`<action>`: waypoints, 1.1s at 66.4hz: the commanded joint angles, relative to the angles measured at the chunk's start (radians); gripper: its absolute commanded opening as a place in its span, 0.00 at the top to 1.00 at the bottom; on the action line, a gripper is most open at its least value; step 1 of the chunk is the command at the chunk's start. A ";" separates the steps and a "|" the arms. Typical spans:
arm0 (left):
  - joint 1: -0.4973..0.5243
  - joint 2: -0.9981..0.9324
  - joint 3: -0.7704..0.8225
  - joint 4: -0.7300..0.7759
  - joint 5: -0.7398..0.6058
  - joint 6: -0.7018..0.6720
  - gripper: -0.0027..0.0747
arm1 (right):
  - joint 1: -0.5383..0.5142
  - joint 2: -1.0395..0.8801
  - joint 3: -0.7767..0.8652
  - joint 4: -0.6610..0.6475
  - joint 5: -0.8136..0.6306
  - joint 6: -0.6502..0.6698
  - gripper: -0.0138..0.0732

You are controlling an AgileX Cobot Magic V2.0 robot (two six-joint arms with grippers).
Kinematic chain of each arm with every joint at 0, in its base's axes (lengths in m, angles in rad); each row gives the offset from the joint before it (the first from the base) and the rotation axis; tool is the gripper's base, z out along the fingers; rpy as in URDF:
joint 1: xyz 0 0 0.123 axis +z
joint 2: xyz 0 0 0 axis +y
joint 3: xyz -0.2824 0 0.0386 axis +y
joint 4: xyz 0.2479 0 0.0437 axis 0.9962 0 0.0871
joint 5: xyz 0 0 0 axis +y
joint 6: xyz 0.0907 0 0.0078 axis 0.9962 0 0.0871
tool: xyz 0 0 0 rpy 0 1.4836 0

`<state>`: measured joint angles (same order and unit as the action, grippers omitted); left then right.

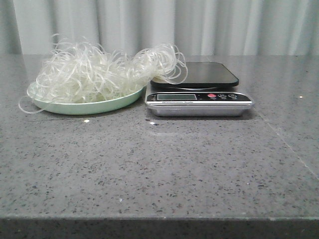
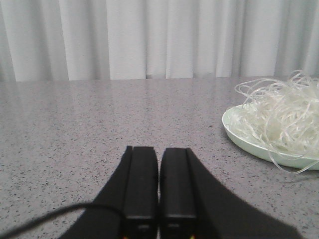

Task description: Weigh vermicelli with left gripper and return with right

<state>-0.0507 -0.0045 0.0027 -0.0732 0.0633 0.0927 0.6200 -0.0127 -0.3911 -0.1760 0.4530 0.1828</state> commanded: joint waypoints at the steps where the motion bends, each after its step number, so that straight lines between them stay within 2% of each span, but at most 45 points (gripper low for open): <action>1: 0.002 -0.021 0.007 -0.001 -0.085 -0.013 0.80 | -0.007 -0.002 -0.022 -0.021 -0.074 -0.002 0.61; 13: 0.002 -0.021 0.007 -0.001 -0.085 -0.013 0.80 | -0.009 -0.002 -0.022 -0.037 -0.060 -0.002 0.61; 21: 0.002 -0.021 0.007 -0.001 -0.085 -0.013 0.80 | -0.065 0.005 -0.022 -0.037 -0.047 -0.002 0.61; 33: 0.002 -0.021 0.007 -0.001 -0.085 -0.013 0.80 | -0.295 0.009 0.052 0.022 -0.082 -0.002 0.61; 42: 0.002 -0.021 0.007 -0.001 -0.085 -0.013 0.80 | -0.472 0.009 0.176 0.102 -0.235 -0.002 0.61; 48: 0.002 -0.021 0.007 -0.001 -0.085 -0.013 0.80 | -0.534 0.009 0.260 0.150 -0.351 -0.002 0.61; 66: 0.002 -0.021 0.007 -0.001 -0.085 -0.013 0.80 | -0.555 0.001 0.411 0.155 -0.570 -0.006 0.61; 73: 0.002 -0.021 0.007 -0.001 -0.085 -0.013 0.80 | -0.556 -0.013 0.410 0.154 -0.546 -0.007 0.61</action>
<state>-0.0507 -0.0045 0.0027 -0.0732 0.0633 0.0923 0.0719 -0.0127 0.0238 -0.0264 0.0075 0.1828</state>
